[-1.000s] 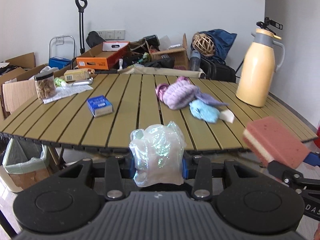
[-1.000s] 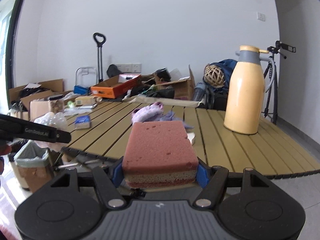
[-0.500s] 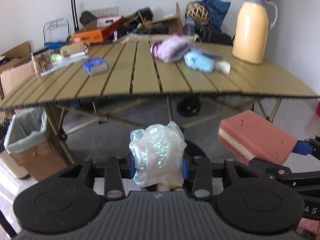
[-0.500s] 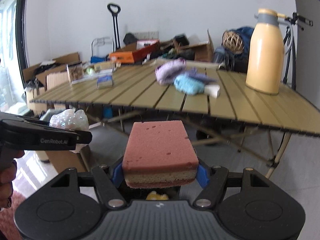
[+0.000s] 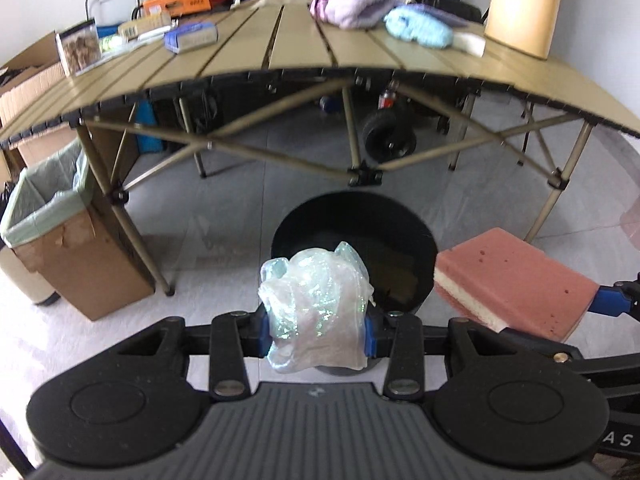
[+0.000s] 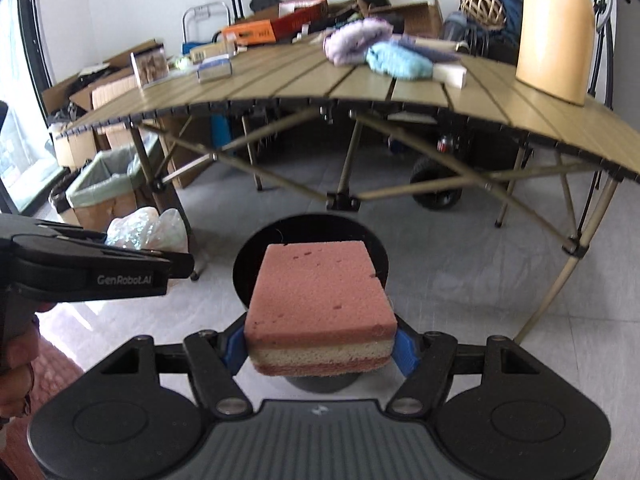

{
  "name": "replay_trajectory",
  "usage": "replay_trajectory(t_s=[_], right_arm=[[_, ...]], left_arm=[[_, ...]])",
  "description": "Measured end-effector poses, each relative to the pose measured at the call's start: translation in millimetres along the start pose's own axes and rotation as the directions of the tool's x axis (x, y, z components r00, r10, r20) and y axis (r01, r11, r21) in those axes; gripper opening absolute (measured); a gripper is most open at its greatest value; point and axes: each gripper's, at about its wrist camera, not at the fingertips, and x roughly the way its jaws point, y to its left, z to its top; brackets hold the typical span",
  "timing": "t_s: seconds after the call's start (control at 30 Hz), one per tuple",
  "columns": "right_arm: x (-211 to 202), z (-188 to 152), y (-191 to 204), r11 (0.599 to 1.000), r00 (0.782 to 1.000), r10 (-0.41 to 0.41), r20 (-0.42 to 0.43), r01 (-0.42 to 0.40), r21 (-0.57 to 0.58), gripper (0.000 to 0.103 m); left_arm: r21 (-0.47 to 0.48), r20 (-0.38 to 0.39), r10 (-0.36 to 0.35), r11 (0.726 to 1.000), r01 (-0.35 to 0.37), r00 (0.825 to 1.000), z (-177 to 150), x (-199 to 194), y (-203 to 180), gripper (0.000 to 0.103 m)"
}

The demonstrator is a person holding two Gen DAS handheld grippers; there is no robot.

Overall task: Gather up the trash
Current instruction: 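Lift the sponge and plastic bag off the table and carry them to the bin, then lower the pink sponge into the bin and open the right gripper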

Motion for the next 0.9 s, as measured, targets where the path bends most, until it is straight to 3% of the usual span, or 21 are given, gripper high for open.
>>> replay_trajectory(t_s=[0.53,0.9], right_arm=[[47.9,-13.6,2.7,0.999,0.979,-0.030,-0.203,0.032,0.003,0.068],[68.9,-0.3,5.5,1.000,0.977,-0.025,-0.211,0.026,-0.001,0.068]], left_arm=[[-0.039,-0.107,0.009,0.999,-0.013,0.994,-15.4,42.7,13.0,0.040],[-0.084,-0.131,-0.013,0.996,0.002,0.991,-9.9,60.2,23.2,0.040]])
